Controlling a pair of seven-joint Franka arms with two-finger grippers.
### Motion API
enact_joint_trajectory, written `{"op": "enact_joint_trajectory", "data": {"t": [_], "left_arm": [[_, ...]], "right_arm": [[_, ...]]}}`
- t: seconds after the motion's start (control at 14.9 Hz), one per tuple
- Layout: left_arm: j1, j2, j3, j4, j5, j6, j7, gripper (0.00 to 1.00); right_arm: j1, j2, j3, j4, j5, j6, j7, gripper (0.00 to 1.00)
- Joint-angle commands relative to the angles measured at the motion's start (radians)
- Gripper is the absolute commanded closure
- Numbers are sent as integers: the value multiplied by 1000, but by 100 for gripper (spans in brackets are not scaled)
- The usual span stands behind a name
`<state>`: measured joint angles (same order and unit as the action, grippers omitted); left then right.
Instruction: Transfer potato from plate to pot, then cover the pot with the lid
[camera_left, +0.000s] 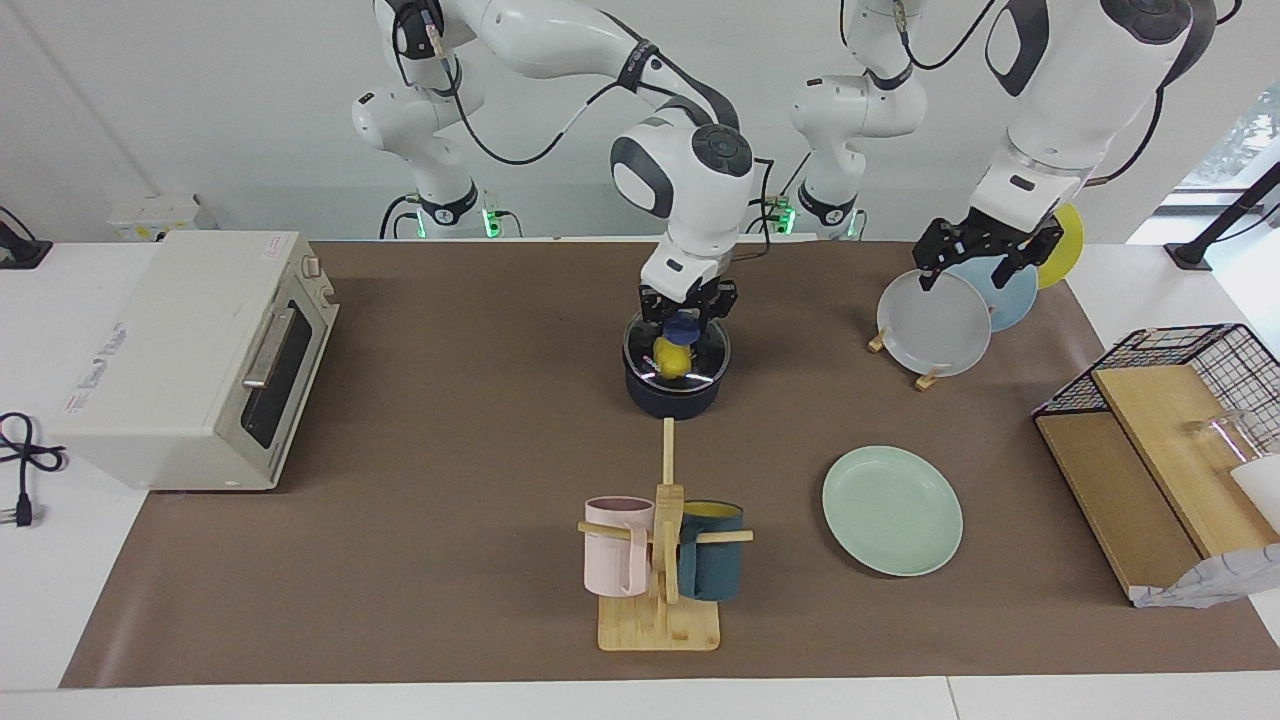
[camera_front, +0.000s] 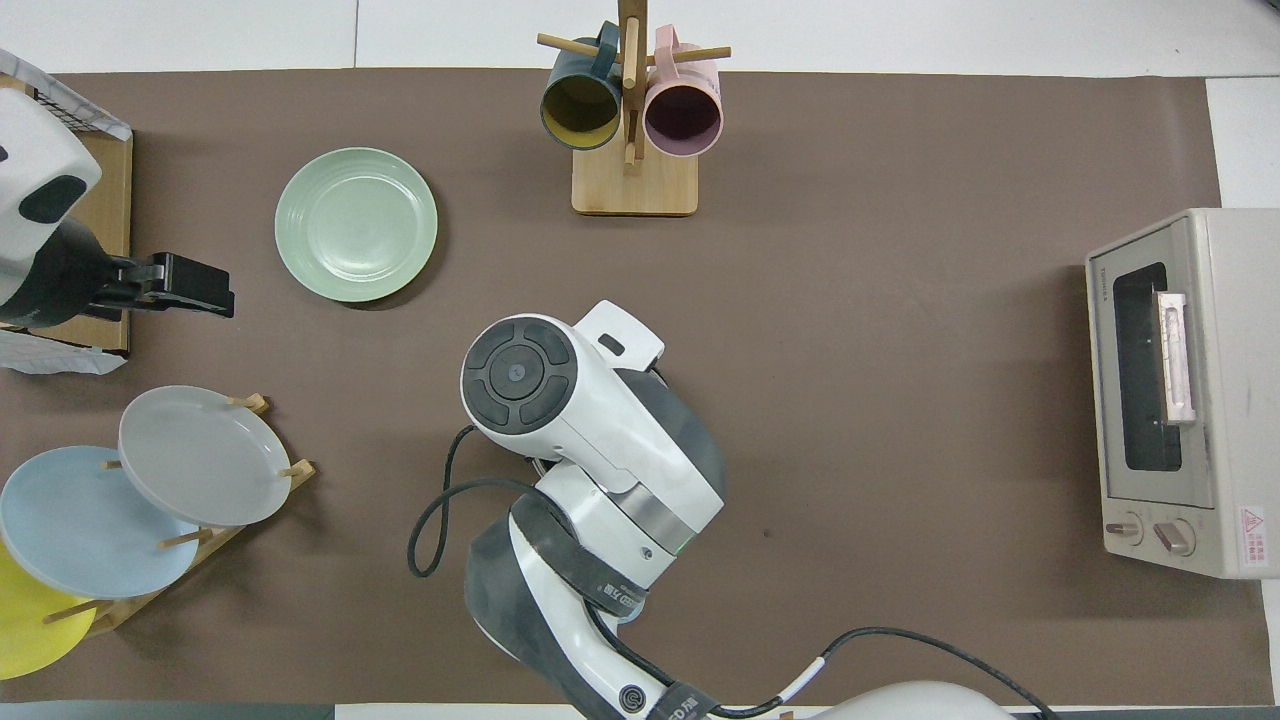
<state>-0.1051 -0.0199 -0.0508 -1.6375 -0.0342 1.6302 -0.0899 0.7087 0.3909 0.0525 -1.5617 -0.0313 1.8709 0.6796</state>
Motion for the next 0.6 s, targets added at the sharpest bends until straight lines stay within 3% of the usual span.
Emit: {"op": "enact_joint_trajectory", "data": {"t": [0.0,0.54], "left_arm": [[27,-20,-24,-24,-16,14,4,0],[16,-20,-15,-24,10,-50,12,0]], "right_arm": [[1,-33,4,-53,-13,57,26,100],[8,-61,4,-150,-21,169,41,100]]}}
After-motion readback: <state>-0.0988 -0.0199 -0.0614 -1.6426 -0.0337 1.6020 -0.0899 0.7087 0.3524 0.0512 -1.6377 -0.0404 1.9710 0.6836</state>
